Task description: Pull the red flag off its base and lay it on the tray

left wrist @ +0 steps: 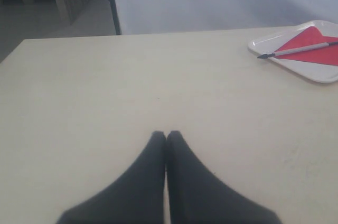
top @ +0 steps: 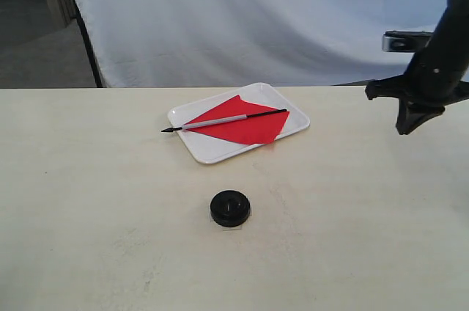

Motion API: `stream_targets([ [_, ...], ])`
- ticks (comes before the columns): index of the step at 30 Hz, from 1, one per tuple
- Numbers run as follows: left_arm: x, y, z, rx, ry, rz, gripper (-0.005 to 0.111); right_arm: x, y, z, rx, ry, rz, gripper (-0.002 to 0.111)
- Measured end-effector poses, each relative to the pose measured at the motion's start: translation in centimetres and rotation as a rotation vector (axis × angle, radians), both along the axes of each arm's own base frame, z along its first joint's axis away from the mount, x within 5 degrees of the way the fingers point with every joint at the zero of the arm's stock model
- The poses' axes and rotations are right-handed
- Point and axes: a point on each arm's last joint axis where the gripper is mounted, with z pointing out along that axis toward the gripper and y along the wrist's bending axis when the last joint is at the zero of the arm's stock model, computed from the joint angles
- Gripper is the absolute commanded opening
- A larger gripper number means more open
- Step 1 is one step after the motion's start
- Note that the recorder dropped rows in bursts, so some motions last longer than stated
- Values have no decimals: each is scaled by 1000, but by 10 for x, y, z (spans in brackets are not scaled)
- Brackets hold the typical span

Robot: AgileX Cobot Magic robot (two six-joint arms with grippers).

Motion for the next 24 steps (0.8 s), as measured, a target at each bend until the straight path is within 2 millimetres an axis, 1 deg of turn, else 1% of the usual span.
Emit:
stream_targets([
  [4,0,0,0,0,0,0,0,-27,-12,21,-4,-32,-8,-1],
  [6,0,0,0,0,0,0,0,-41,-12,32,-9,-61,-2,-1],
  [11,0,0,0,0,0,0,0,-81,-11,71,-13,-200,0,-1],
  [16,0,0,0,0,0,0,0,-129,-9,110,-19,-366,-2,-1],
  [18,0,0,0,0,0,0,0,-151,-8,125,-23,-448,-5,-1],
  [19,0,0,0,0,0,0,0,-160,-8,130,-24,-477,-7,-1],
  [20,0,0,0,0,0,0,0,-174,-8,140,-27,-529,-8,-1],
  [24,0,0,0,0,0,0,0,-215,-5,162,-33,-674,-5,-1],
])
